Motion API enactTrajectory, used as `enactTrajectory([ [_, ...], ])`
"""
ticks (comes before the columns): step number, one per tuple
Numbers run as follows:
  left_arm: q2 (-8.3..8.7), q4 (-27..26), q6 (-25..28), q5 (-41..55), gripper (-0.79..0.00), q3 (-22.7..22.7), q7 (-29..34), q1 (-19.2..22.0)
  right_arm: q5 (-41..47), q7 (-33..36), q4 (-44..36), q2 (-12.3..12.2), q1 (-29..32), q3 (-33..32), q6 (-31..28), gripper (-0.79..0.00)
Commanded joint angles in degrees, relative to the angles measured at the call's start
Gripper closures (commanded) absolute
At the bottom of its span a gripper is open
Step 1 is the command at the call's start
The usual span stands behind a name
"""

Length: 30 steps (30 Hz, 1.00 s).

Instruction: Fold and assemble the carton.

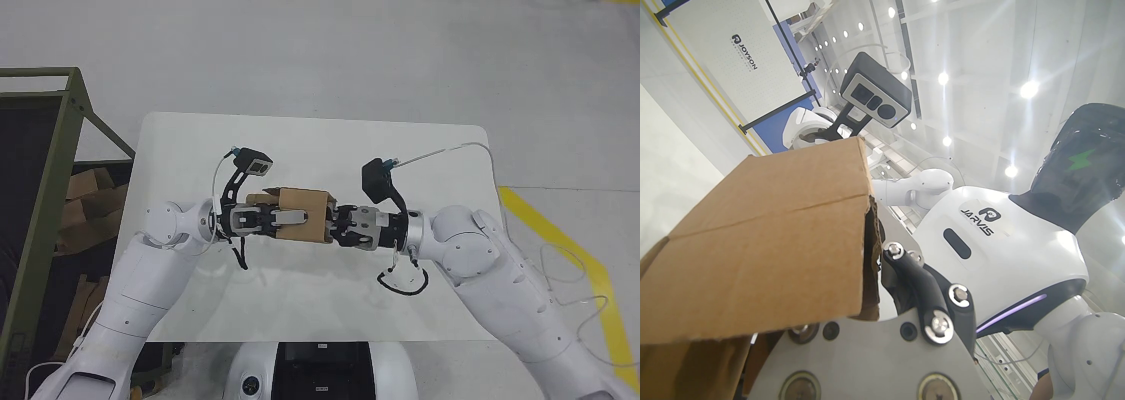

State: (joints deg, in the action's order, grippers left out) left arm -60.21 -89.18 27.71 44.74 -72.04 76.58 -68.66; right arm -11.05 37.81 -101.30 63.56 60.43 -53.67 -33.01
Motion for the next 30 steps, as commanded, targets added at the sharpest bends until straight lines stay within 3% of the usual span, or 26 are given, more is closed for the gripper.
enactTrajectory([
  [1,0.01,0.0,0.0,0.0,0.0,0.0,0.0,0.0,-0.3,-0.3,-0.1,0.0,0.1,-0.1,0.0,0.0],
  [17,0.1,0.0,0.1,0.1,0.0,-0.6,-0.1,-0.2,0.1,-0.2,-0.4,-0.1,0.8,-1.4,-1.2,0.0],
  [30,0.14,0.1,0.0,-0.2,0.0,-0.7,0.0,-0.3,1.8,-0.4,-1.7,-1.8,6.4,-8.9,-5.4,0.0],
])
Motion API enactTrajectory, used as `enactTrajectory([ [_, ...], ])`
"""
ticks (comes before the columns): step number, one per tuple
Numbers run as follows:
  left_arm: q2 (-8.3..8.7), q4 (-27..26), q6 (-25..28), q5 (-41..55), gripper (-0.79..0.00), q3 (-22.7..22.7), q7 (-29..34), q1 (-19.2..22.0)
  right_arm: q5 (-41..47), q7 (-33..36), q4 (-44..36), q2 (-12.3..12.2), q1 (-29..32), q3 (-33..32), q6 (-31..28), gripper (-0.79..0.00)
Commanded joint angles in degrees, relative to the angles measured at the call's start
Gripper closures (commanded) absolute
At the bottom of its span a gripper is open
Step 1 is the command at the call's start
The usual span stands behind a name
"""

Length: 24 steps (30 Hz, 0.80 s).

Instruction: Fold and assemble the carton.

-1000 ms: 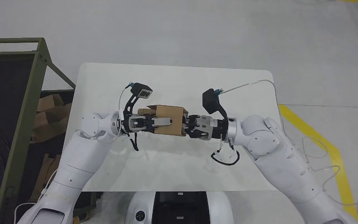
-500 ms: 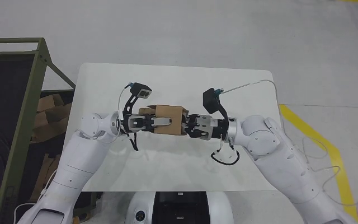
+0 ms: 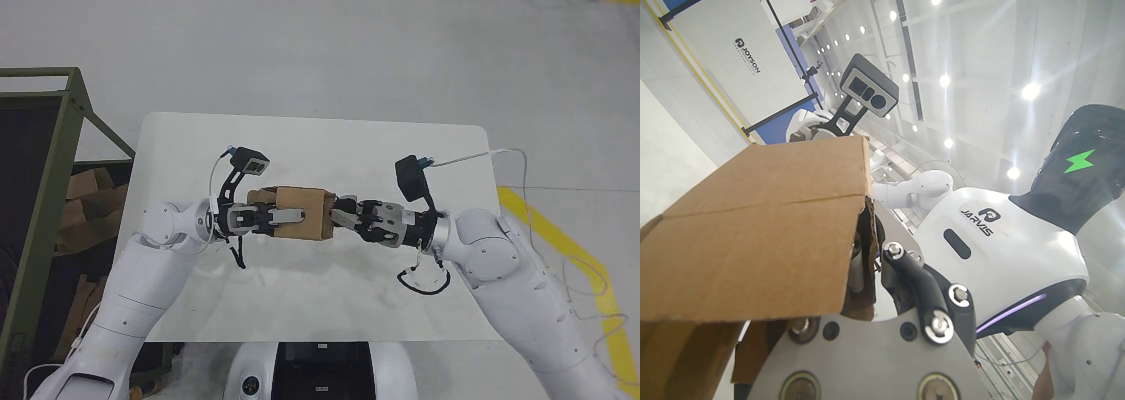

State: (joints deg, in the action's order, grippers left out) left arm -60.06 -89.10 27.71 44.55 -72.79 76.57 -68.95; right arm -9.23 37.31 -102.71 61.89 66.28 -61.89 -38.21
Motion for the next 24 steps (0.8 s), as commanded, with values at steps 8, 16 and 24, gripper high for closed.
enactTrajectory([
  [8,-0.06,0.3,-0.1,-0.4,0.0,0.5,0.1,0.2,0.2,-0.6,-2.0,-0.9,3.6,-3.9,-4.4,0.0],
  [16,0.18,0.5,-1.1,-3.6,0.0,0.1,1.1,2.1,-1.2,-2.5,-2.9,-1.3,4.6,-5.6,-8.0,-0.068],
  [24,0.24,0.5,-1.2,-4.0,0.0,-0.1,1.2,2.7,-5.2,-9.2,-5.4,-1.3,6.4,-8.5,-11.3,-0.785],
])
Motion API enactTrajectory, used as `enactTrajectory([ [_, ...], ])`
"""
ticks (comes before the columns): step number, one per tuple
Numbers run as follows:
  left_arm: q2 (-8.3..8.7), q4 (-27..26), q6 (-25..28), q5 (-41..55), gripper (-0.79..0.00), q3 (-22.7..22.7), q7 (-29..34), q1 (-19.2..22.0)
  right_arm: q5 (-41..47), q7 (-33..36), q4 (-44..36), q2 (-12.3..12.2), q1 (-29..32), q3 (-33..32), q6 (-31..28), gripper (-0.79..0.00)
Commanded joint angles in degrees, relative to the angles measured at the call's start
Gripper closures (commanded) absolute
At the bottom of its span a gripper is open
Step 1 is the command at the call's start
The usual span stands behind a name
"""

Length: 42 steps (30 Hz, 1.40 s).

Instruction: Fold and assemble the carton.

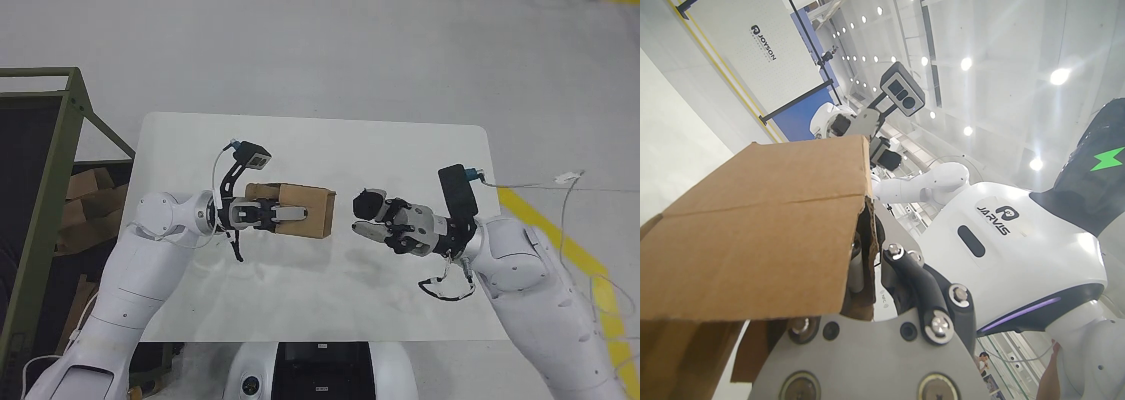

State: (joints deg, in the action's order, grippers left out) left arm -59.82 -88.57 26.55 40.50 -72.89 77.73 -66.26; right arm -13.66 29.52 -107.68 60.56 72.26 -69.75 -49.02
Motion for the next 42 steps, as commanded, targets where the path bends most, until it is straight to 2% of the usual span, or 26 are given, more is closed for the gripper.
enactTrajectory([
  [1,0.0,0.0,0.0,0.0,0.0,0.0,0.0,0.0,-1.3,-2.7,-0.9,0.0,1.0,-1.1,-1.0,-0.785],
  [15,0.0,-0.2,0.0,-0.3,0.0,0.0,-0.3,0.0,-1.3,-2.7,-0.9,0.0,1.0,-1.1,-1.0,-0.785],
  [18,0.18,-2.5,-0.6,-6.0,0.0,0.2,-1.5,0.2,-1.3,-2.7,-0.9,0.0,1.0,-1.1,-1.0,-0.785],
  [22,0.43,-4.4,-0.3,-9.7,0.0,0.1,0.3,1.7,-1.3,-2.7,-0.9,0.0,1.0,-1.1,-1.0,-0.785],
  [29,1.74,-9.1,-3.1,-20.2,0.0,0.1,3.1,7.0,-3.1,-5.0,-1.8,0.0,2.9,-2.5,0.7,-0.785],
  [32,2.72,-11.4,-5.8,-24.7,0.0,2.0,5.8,10.3,-4.3,-6.9,-2.4,-0.3,5.7,-4.6,0.6,-0.785],
  [36,4.23,-13.1,-7.8,-29.1,0.0,6.4,7.9,15.2,-5.8,-9.8,-3.4,-0.6,9.9,-8.0,0.7,-0.785],
  [42,6.78,-13.5,-8.0,-36.5,0.0,16.1,8.1,23.0,-7.6,-13.6,-5.1,-0.8,15.3,-12.2,0.6,-0.785],
])
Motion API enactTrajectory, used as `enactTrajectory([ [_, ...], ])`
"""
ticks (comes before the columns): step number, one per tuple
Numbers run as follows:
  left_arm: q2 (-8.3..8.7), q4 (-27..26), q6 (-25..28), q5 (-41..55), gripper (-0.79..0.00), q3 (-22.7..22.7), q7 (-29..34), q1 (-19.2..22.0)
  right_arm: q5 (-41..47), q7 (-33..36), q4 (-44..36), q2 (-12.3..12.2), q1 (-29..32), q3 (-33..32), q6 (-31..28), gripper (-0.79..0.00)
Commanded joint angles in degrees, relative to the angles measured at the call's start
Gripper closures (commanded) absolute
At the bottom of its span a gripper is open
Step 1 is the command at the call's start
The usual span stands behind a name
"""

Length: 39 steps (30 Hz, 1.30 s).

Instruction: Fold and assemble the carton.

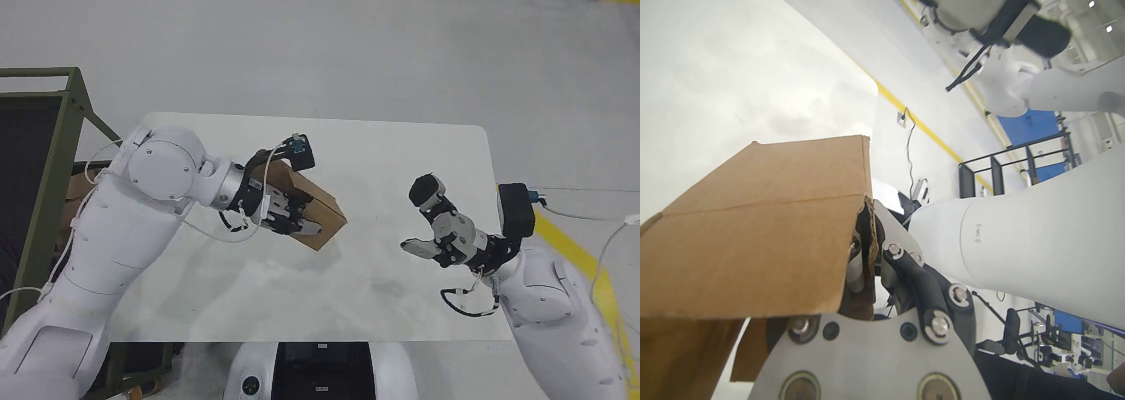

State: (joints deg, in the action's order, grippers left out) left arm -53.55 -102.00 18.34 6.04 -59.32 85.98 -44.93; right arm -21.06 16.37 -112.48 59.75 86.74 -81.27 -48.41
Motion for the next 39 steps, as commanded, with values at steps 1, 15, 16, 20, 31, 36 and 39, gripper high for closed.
enactTrajectory([
  [1,0.93,-0.2,0.4,-3.2,0.0,4.6,-0.4,3.0,-0.5,-0.9,-0.5,-0.1,1.5,-1.2,-0.1,-0.785],
  [15,2.65,0.4,2.1,-6.1,0.0,12.3,-2.1,8.1,-0.9,-1.3,-1.3,-0.2,3.1,-2.5,0.5,-0.785],
  [16,2.65,0.4,2.1,-6.1,0.0,12.3,-2.1,8.1,-0.9,-1.3,-1.3,-0.2,3.1,-2.5,0.5,-0.785],
  [20,2.65,0.4,2.1,-6.1,0.0,12.3,-2.1,8.1,-0.9,-1.3,-1.3,-0.2,3.1,-2.5,0.5,-0.785],
  [31,1.58,-2.2,3.6,-28.3,0.0,22.4,-3.6,12.4,-0.9,-1.3,-1.3,-0.2,3.1,-2.5,0.5,-0.785],
  [36,1.43,-0.6,6.9,-31.8,0.0,29.0,-6.9,16.8,-0.9,-1.3,-1.3,-0.2,3.1,-2.5,0.5,-0.785],
  [39,1.56,0.8,9.5,-32.4,0.0,32.5,-9.5,19.6,-0.9,-1.3,-1.3,-0.2,3.1,-2.5,0.5,-0.785],
])
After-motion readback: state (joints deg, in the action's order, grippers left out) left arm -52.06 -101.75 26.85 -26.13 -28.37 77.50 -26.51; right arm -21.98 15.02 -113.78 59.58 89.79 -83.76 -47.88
